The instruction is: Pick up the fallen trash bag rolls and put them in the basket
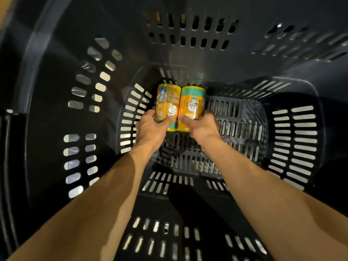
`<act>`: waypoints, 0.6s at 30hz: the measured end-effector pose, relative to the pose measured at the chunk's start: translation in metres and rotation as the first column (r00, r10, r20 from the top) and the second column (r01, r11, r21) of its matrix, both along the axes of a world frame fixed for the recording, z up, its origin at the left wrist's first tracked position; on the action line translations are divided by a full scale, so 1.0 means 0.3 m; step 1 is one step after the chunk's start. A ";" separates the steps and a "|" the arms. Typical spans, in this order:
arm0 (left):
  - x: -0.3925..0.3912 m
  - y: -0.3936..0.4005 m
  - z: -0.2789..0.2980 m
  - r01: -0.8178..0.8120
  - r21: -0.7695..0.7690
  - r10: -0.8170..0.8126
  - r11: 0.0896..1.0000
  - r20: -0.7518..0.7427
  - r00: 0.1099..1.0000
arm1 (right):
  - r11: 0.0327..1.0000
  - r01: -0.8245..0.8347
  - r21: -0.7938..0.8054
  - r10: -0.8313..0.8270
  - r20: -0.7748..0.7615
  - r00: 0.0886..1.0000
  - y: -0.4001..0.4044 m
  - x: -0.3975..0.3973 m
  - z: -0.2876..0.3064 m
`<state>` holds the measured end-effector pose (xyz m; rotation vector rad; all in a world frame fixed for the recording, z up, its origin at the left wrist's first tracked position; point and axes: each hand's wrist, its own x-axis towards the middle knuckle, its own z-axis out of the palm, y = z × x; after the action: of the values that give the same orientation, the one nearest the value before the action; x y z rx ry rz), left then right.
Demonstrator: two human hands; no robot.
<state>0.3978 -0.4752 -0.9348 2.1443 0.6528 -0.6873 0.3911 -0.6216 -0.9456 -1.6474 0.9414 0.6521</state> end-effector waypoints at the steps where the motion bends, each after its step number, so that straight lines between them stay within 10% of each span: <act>1: -0.001 0.004 0.001 -0.005 -0.015 0.005 1.000 0.002 1.000 | 1.000 0.000 0.004 0.000 -0.003 1.000 0.002 -0.001 0.003; 18: -0.020 -0.010 -0.002 -0.117 -0.033 0.118 0.993 -0.001 0.993 | 0.992 -0.125 0.025 0.124 0.010 0.992 -0.001 0.039 0.031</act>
<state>0.3917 -0.4784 -0.9353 2.0582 0.7556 -0.6285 0.4029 -0.6218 -0.9363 -1.6948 0.8259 0.7382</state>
